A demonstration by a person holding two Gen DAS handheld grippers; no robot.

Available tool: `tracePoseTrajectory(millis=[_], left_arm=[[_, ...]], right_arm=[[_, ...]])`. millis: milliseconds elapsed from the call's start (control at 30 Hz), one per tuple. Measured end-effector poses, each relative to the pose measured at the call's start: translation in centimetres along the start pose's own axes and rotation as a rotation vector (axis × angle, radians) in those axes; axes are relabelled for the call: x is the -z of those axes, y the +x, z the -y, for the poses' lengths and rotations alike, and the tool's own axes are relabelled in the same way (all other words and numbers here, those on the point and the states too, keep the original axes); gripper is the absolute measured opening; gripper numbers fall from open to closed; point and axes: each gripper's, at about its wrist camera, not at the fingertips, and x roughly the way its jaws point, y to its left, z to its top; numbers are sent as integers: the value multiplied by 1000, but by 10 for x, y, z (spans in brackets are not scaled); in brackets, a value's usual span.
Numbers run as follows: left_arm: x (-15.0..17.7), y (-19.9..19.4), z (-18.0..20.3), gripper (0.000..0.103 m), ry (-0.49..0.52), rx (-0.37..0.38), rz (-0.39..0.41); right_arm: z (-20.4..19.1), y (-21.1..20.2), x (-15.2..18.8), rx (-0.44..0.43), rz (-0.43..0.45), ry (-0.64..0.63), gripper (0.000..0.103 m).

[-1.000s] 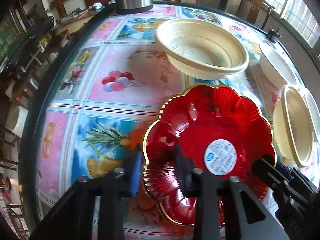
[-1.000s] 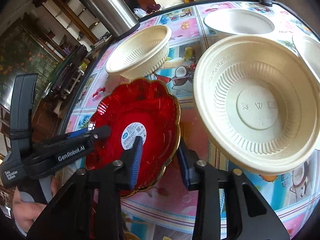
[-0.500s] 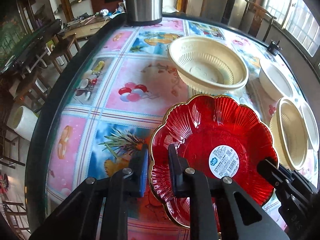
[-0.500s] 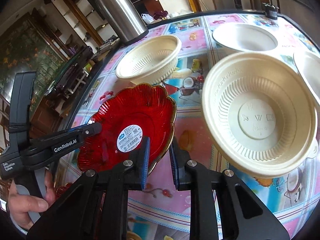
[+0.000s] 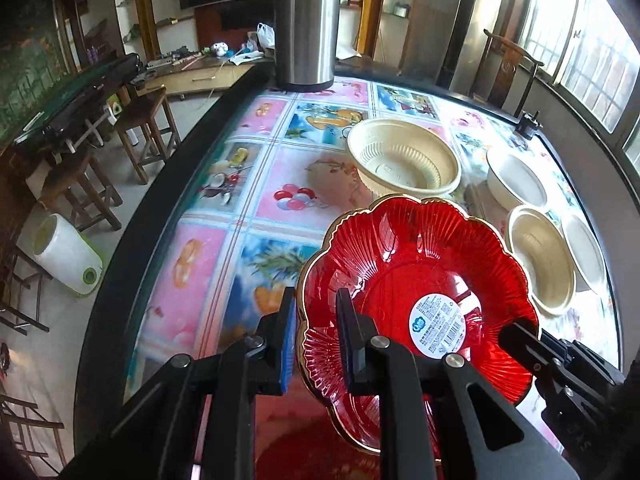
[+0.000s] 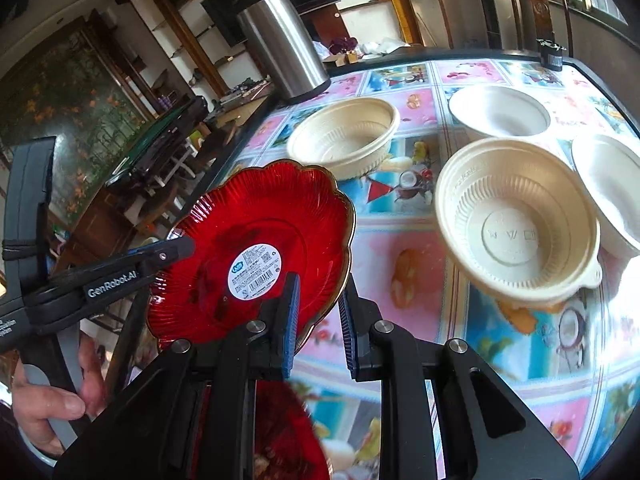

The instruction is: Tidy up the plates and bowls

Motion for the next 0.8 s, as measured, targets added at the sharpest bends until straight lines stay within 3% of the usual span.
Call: tracePoseTrajectory(millis=[467,800], left_arm=[[81,-45,-24,17,-36,31,9],[127,-37,-28,18,-32,13,-43]], right_arm=[[-25,-45,57,-25,-12,-74,19],[-30,-43,93,-9,-77,-128,19]])
